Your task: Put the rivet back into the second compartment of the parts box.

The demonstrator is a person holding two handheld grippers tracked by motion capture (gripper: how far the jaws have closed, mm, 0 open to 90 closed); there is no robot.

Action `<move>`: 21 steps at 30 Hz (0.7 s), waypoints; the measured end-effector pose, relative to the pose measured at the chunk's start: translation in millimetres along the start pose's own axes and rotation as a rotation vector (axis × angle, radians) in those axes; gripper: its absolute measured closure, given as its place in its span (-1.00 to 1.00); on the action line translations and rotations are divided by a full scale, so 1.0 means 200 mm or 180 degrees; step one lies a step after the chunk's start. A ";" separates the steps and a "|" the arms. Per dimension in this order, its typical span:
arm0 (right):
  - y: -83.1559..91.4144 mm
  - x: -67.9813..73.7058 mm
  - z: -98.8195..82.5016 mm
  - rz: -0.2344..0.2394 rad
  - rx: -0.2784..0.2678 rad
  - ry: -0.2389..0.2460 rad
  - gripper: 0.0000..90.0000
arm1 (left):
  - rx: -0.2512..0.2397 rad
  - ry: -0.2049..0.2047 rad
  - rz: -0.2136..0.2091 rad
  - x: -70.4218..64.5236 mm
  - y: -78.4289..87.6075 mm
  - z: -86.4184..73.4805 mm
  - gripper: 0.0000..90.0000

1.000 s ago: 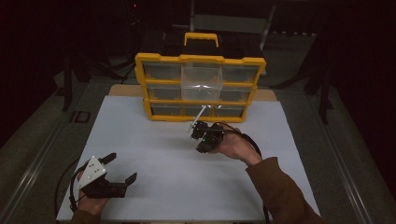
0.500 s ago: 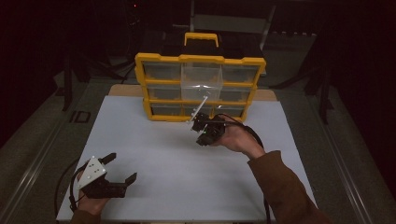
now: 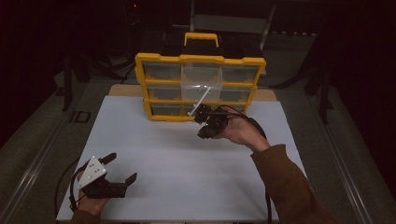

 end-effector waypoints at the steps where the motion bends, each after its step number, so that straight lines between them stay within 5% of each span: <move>1: 0.01 0.00 0.00 -0.0004 0.0009 0.0010 0.84 | 0.0005 -0.0006 0.0000 0.00 0.00 0.00 -1.00; 21: 0.19 -0.04 0.08 -0.0026 -0.0088 0.0066 0.84 | 0.0003 -0.0007 0.0003 0.00 0.00 0.00 -1.00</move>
Point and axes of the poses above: each handheld gripper's, and its own axes: y roughly backward along the jaws, z roughly out of its top, x roughly to its left, the point moved 10 cm from there along -y, roughly forward along the jaws, and after that the axes turned 4 degrees about z, right-handed, at the moved point
